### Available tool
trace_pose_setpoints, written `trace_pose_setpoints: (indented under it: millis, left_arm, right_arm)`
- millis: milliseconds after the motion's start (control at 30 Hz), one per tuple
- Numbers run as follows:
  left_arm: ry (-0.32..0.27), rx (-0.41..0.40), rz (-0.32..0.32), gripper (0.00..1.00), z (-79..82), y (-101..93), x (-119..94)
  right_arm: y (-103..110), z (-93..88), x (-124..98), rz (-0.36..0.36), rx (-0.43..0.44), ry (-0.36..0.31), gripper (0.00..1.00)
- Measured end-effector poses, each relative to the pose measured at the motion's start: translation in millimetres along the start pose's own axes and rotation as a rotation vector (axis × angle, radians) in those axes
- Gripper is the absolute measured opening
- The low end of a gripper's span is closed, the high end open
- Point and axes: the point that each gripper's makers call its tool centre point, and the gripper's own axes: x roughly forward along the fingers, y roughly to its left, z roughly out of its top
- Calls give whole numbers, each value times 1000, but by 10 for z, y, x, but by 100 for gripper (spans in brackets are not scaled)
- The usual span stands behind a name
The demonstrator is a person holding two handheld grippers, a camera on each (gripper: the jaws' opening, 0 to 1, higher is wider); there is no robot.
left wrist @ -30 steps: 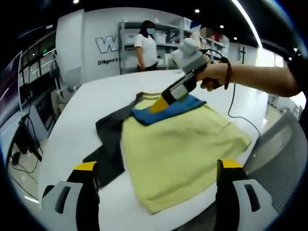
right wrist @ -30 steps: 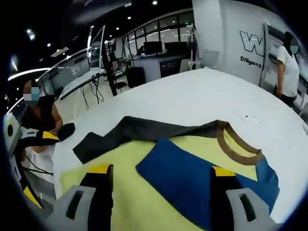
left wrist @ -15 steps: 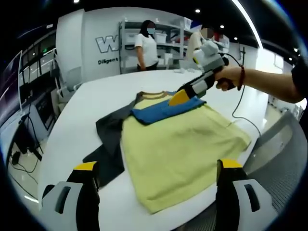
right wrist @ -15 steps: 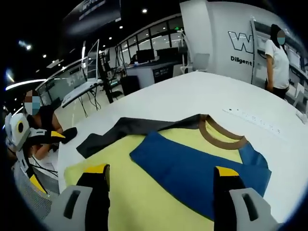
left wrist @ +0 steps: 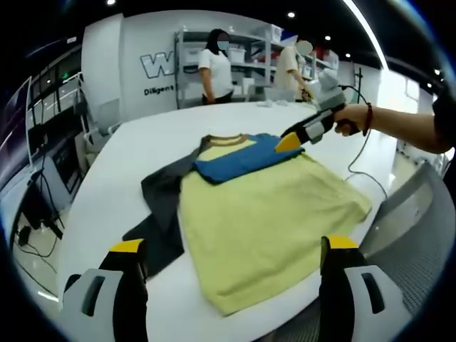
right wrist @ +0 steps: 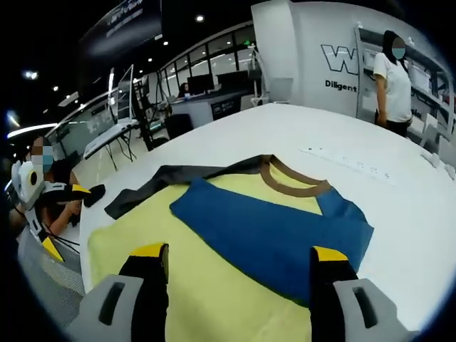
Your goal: Fold the garment on the visible template until the final outline fits inside the template.
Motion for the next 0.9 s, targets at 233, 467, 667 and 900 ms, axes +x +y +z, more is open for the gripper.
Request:
trace_pose_setpoints:
  millis: [233, 467, 667, 900]
  left_arm:
    - [2, 0, -1, 99, -7, 1, 1]
    - [-7, -7, -1, 98, 7, 0, 0]
    - [-5, -9, -3, 98, 4, -10, -2]
    - [0, -11, -3, 97, -2, -14, -3]
  right_arm:
    - [-255, -210, -154, -54, -7, 28, 73]
    - [-480, -322, -267, -94, -25, 40, 61]
    - [-626, -449, -299, -130, -114, 82, 43]
    - [-772, -566, -306, -176, -214, 117, 20]
